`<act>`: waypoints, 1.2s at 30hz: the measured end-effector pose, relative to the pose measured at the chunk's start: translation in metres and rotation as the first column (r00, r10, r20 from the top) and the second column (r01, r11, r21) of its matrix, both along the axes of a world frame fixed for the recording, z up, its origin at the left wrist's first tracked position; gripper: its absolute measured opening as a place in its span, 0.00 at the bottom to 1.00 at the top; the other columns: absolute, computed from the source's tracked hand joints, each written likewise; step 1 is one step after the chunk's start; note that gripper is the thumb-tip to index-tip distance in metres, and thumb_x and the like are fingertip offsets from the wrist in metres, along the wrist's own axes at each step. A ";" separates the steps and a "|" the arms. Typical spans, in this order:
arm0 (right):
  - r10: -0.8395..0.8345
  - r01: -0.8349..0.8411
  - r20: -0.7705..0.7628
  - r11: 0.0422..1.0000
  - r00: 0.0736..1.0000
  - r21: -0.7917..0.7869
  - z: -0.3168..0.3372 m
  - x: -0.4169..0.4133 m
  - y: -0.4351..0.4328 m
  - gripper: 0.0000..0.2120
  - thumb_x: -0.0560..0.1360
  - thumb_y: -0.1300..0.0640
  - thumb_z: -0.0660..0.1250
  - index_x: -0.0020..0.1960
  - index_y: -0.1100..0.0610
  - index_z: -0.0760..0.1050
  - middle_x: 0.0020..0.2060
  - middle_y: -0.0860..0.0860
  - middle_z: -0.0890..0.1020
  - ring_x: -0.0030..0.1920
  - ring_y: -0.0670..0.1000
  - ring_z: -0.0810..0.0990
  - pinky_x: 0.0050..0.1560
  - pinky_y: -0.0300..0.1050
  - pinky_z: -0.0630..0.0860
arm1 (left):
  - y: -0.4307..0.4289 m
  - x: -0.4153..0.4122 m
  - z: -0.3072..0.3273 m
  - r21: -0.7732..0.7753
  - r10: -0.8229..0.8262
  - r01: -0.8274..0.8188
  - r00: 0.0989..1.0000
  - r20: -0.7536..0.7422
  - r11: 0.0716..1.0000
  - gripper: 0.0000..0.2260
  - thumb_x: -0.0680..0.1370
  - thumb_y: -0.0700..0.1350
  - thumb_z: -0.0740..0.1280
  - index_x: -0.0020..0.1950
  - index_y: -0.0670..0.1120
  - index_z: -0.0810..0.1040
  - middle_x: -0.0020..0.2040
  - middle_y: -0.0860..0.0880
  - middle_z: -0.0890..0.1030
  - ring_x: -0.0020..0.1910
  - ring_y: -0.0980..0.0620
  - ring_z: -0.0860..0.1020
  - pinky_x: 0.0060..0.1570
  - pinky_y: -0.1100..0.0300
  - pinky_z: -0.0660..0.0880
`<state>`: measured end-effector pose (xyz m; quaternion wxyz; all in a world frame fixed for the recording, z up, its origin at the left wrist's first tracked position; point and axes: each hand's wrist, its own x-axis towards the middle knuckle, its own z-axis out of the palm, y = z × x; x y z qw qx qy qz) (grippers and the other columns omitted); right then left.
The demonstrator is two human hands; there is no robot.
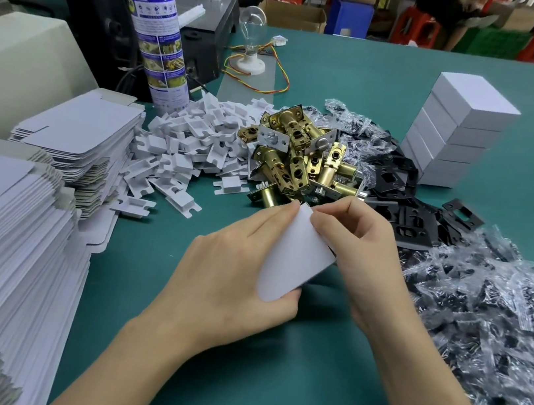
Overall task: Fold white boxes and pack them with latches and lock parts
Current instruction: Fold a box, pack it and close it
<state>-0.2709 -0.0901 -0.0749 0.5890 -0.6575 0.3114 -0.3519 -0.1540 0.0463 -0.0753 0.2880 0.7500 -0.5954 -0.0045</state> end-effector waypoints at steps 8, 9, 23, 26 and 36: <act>0.003 -0.003 -0.014 1.000 1.000 -0.026 -0.003 0.001 0.002 0.06 0.78 0.59 0.70 0.44 0.52 0.83 0.39 0.44 0.84 0.40 0.40 0.78 0.40 0.31 0.72 | -0.001 0.005 -0.006 -0.009 0.019 -0.018 0.999 0.029 1.000 0.40 0.70 0.62 0.65 0.82 0.55 0.66 0.79 0.63 0.68 0.70 0.61 0.70 0.51 0.57 0.80; 0.021 -0.021 -0.012 1.000 1.000 -0.015 -0.002 0.002 0.003 0.05 0.78 0.58 0.69 0.46 0.51 0.84 0.41 0.44 0.85 0.42 0.40 0.79 0.43 0.33 0.74 | -0.002 0.006 -0.006 -0.017 0.028 -0.028 1.000 0.010 0.999 0.40 0.70 0.63 0.64 0.82 0.56 0.65 0.79 0.64 0.67 0.71 0.62 0.69 0.55 0.59 0.78; 0.119 -0.127 0.044 0.953 0.992 0.276 -0.003 0.002 0.005 0.15 0.80 0.62 0.63 0.55 0.48 0.87 0.50 0.50 0.88 0.49 0.47 0.85 0.44 0.41 0.81 | -0.001 0.007 -0.004 0.008 0.061 -0.061 0.998 -0.014 0.998 0.35 0.70 0.62 0.66 0.78 0.69 0.67 0.81 0.64 0.64 0.67 0.56 0.77 0.57 0.56 0.77; 0.190 -0.209 0.089 0.911 0.978 0.355 -0.002 0.002 0.000 0.17 0.75 0.58 0.62 0.57 0.50 0.87 0.51 0.53 0.88 0.48 0.48 0.84 0.45 0.43 0.81 | 0.000 0.007 -0.002 -0.014 0.062 -0.063 0.994 -0.089 0.998 0.34 0.70 0.61 0.68 0.77 0.68 0.70 0.80 0.64 0.67 0.68 0.55 0.77 0.60 0.54 0.77; 0.204 -0.197 0.000 0.945 0.979 0.263 -0.001 -0.001 -0.003 0.19 0.80 0.63 0.60 0.58 0.48 0.86 0.54 0.51 0.87 0.58 0.55 0.85 0.53 0.47 0.83 | 0.001 0.011 0.001 0.007 0.013 -0.012 0.981 -0.191 1.000 0.29 0.72 0.58 0.68 0.73 0.70 0.73 0.74 0.65 0.71 0.63 0.57 0.77 0.59 0.53 0.77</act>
